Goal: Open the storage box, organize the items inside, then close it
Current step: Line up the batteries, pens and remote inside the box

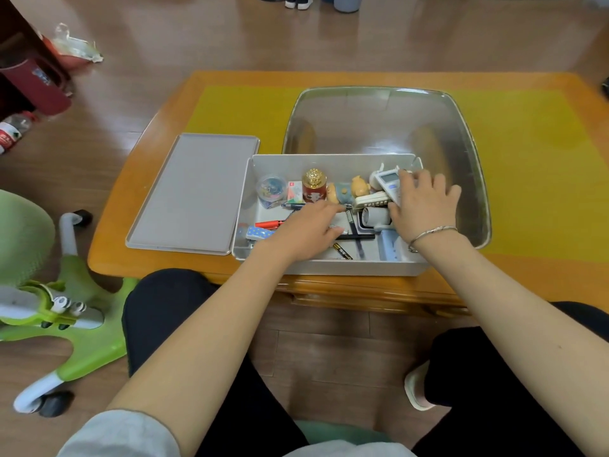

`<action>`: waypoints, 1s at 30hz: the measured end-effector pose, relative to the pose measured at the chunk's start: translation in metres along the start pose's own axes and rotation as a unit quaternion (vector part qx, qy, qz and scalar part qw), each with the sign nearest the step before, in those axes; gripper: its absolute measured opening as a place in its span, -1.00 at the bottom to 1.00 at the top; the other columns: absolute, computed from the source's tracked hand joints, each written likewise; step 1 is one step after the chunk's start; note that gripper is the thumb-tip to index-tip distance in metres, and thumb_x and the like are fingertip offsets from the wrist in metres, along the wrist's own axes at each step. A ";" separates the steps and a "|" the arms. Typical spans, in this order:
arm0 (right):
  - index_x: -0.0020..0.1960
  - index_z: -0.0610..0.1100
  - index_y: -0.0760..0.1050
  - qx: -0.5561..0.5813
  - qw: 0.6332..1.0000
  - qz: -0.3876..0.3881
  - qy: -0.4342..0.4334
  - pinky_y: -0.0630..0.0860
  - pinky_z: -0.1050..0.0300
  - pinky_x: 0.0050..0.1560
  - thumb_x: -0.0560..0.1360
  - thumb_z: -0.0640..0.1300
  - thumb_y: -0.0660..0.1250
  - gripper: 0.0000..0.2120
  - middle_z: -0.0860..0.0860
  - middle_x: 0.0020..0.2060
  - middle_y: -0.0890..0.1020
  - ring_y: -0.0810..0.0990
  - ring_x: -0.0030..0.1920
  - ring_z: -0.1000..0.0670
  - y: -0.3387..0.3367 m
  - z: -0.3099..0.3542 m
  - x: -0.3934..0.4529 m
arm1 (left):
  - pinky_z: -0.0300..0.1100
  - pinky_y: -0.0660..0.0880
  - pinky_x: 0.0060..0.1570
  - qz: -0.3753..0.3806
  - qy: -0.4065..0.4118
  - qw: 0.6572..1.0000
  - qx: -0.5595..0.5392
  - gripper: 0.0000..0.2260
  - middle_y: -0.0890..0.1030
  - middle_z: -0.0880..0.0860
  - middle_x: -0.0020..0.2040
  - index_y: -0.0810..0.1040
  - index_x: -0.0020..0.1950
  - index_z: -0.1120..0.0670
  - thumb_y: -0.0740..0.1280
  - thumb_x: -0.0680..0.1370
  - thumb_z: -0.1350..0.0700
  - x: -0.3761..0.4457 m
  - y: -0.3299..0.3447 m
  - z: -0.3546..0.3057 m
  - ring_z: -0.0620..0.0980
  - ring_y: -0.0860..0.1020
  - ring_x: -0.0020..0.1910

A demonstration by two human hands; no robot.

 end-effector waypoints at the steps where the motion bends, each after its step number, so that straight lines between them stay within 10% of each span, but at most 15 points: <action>1: 0.46 -0.08 0.19 0.003 1.000 0.005 0.002 0.27 -0.13 0.21 0.53 0.03 0.23 -0.45 -0.16 0.35 0.34 0.31 0.28 -0.21 0.001 0.001 0.001 | 0.03 0.35 0.31 -0.019 0.000 1.000 0.006 -0.59 0.41 0.08 0.38 0.32 0.46 0.04 0.22 0.62 0.01 -0.003 -0.005 0.003 0.07 0.36 0.35; 8: 0.50 -0.16 0.08 0.048 0.997 0.067 -0.004 0.02 -0.30 0.41 0.55 -0.08 0.11 -0.45 -0.13 0.49 0.11 0.07 0.47 -0.16 0.017 0.010 0.003 | 0.01 0.21 0.31 -0.221 -0.098 0.969 0.054 -0.67 0.39 0.06 0.40 0.44 0.35 0.06 0.27 0.58 0.11 -0.043 -0.051 0.053 0.09 0.28 0.37; 24: 0.49 -0.06 0.13 0.060 0.997 0.030 -0.044 -0.09 -0.23 0.45 0.53 0.06 0.23 -0.40 -0.16 0.50 0.09 0.03 0.49 -0.19 0.010 0.010 0.003 | -0.18 0.37 -0.03 -0.228 -0.242 0.919 -0.214 -0.36 0.48 0.12 0.28 0.13 0.54 0.00 0.20 0.52 0.39 -0.068 -0.039 0.099 0.00 0.46 0.11; 30: 0.19 -0.12 0.52 0.172 0.967 -0.052 -0.180 0.39 -0.05 0.20 0.48 -0.07 0.35 -0.70 -0.12 0.18 0.53 0.46 0.19 -0.15 -0.019 0.045 0.000 | -0.34 0.39 -0.04 -0.263 -0.220 0.906 -0.246 -0.39 0.47 0.06 0.28 0.16 0.54 0.04 0.26 0.54 0.35 -0.065 -0.035 0.092 -0.07 0.44 0.14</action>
Point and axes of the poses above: each hand's wrist, its own x-axis towards the middle knuckle, its own y-axis out of the palm, z = x × y, the point moved 7 cm from there along x, towards the middle knuckle
